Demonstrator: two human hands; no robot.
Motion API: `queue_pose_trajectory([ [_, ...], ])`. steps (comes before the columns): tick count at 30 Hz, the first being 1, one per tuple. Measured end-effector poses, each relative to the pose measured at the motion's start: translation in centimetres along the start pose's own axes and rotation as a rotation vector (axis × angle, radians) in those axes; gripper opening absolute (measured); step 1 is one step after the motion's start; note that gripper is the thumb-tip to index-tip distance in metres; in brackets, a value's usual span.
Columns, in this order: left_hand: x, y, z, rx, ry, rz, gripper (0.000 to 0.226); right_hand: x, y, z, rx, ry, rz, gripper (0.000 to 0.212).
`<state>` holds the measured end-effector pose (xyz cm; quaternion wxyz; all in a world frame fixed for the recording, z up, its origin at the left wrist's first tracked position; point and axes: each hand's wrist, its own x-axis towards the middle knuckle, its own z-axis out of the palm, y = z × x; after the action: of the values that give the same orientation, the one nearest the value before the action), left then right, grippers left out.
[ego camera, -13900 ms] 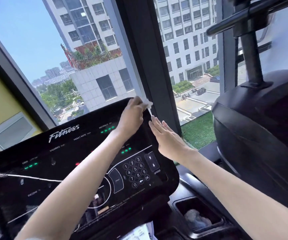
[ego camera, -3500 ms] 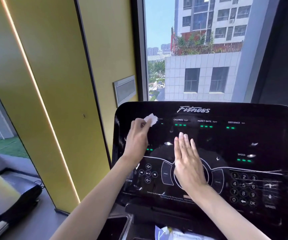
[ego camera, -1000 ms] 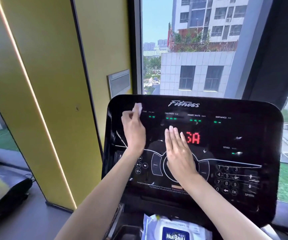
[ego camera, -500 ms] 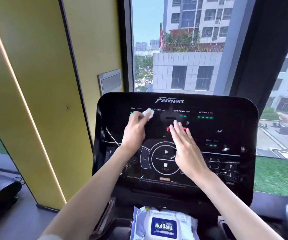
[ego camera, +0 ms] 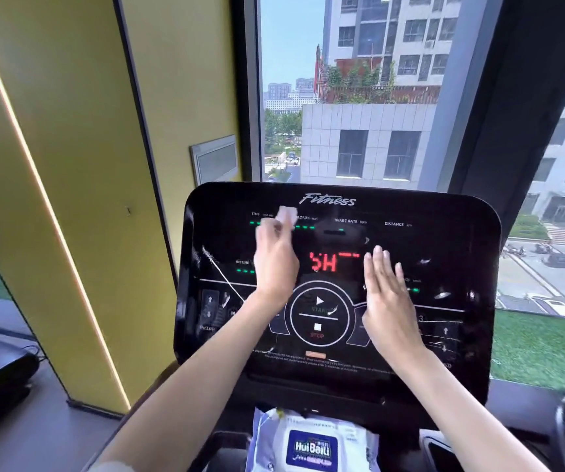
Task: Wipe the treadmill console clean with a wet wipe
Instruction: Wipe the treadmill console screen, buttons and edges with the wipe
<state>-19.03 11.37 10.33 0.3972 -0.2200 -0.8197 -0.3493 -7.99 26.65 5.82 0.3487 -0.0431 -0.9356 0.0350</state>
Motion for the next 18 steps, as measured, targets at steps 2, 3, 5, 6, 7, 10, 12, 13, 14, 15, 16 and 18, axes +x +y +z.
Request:
queue_pose_trajectory([
  [2,-0.9,-0.5,0.6,0.073,-0.16,0.415,0.077,0.0,0.2,0.1,-0.013,0.004,-0.009,0.091],
  [3,-0.4,-1.2,0.4,0.073,-0.171,0.461,0.078,0.0,0.2,0.1,-0.015,0.006,-0.013,0.091],
  [5,0.8,-2.3,0.2,0.018,-0.015,0.146,0.074,0.0,0.2,0.1,-0.014,0.01,-0.011,0.09],
  [6,1.1,-2.1,0.1,-0.015,0.077,-0.093,0.071,-0.1,0.1,0.2,-0.014,0.011,-0.008,0.089],
  [7,1.3,-1.2,-0.1,-0.018,0.12,-0.24,0.069,-0.1,0.1,0.2,-0.016,0.01,-0.007,0.089],
  [10,0.1,1.3,0.8,0.071,-0.008,0.113,0.073,-0.1,0.1,0.1,-0.035,0.004,-0.014,0.091],
  [12,-0.1,0.6,1.2,0.137,-0.099,0.466,0.072,-0.1,0.3,0.0,-0.048,0.0,-0.019,0.094],
  [13,0.4,-0.3,1.2,0.123,-0.081,0.437,0.072,-0.1,0.3,0.0,-0.051,-0.006,-0.02,0.095],
  [14,1.0,-0.7,1.2,0.067,-0.014,0.247,0.071,-0.1,0.3,0.0,-0.052,-0.008,-0.019,0.095],
  [15,1.4,-0.7,1.2,-0.005,0.073,-0.001,0.07,-0.1,0.2,0.0,-0.054,-0.008,-0.017,0.095],
  [16,1.5,0.0,1.1,-0.052,0.11,-0.169,0.07,-0.1,0.1,0.0,-0.058,-0.007,-0.014,0.094],
  [18,0.8,2.0,1.4,-0.036,0.052,-0.038,0.072,0.0,0.0,0.0,-0.07,-0.009,-0.017,0.093],
])
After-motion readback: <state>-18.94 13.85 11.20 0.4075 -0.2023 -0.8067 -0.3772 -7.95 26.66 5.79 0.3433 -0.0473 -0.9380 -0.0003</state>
